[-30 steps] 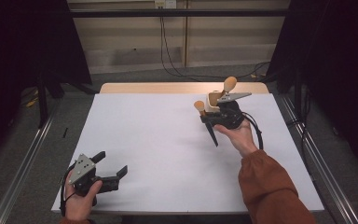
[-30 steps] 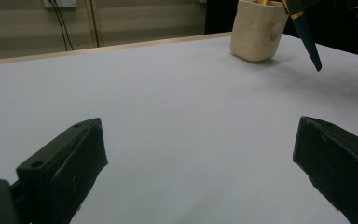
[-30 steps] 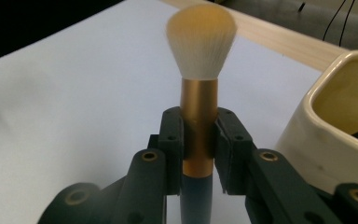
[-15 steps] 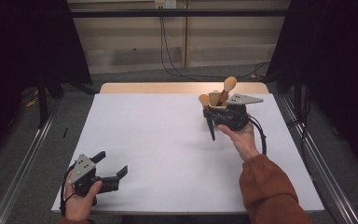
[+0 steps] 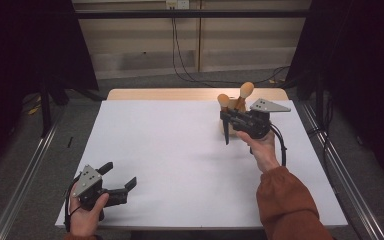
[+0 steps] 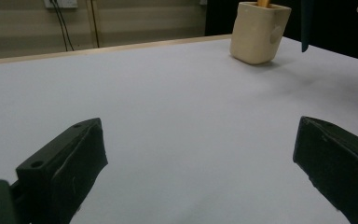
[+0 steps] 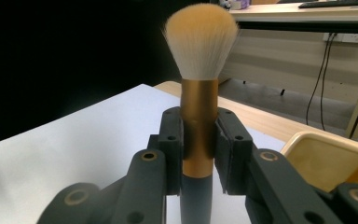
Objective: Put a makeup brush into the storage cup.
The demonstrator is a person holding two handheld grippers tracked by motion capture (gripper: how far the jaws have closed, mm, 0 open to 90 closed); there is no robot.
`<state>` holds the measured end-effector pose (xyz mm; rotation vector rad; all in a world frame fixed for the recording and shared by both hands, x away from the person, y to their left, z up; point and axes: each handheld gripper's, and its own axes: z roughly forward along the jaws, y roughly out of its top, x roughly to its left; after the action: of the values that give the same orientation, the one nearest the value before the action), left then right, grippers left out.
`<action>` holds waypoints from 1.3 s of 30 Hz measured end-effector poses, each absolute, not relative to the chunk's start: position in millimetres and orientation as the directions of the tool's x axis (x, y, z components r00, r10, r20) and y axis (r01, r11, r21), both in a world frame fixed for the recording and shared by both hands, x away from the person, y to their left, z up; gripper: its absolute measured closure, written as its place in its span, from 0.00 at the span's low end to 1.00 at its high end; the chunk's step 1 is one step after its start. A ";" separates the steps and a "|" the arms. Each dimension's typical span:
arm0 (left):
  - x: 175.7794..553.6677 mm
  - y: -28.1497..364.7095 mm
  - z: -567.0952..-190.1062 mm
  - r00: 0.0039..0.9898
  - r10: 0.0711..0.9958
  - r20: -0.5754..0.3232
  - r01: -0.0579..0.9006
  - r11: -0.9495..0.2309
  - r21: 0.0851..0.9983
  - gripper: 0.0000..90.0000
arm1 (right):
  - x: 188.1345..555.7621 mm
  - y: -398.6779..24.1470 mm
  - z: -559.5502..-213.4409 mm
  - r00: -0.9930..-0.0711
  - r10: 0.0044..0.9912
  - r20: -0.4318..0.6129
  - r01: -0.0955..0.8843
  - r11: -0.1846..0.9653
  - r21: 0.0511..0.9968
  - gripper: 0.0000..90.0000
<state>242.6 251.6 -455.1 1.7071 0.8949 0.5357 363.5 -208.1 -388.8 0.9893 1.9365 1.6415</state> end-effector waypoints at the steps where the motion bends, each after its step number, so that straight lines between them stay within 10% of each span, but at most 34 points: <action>1: 242.6 250.8 -455.3 0.616 0.783 -0.084 0.295 -0.131 0.947 0.03 | 363.8 -209.1 -387.1 -0.662 0.737 0.134 0.250 0.049 0.967 0.83; 39: 243.1 250.6 -455.5 0.616 0.784 -0.077 0.294 -0.138 0.946 0.03 | 400.0 -227.8 -323.3 -0.569 0.818 0.088 0.175 0.016 0.984 0.83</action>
<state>243.1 250.6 -455.5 1.7106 0.8911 0.5404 400.0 -227.8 -323.3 1.0137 1.7745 1.5938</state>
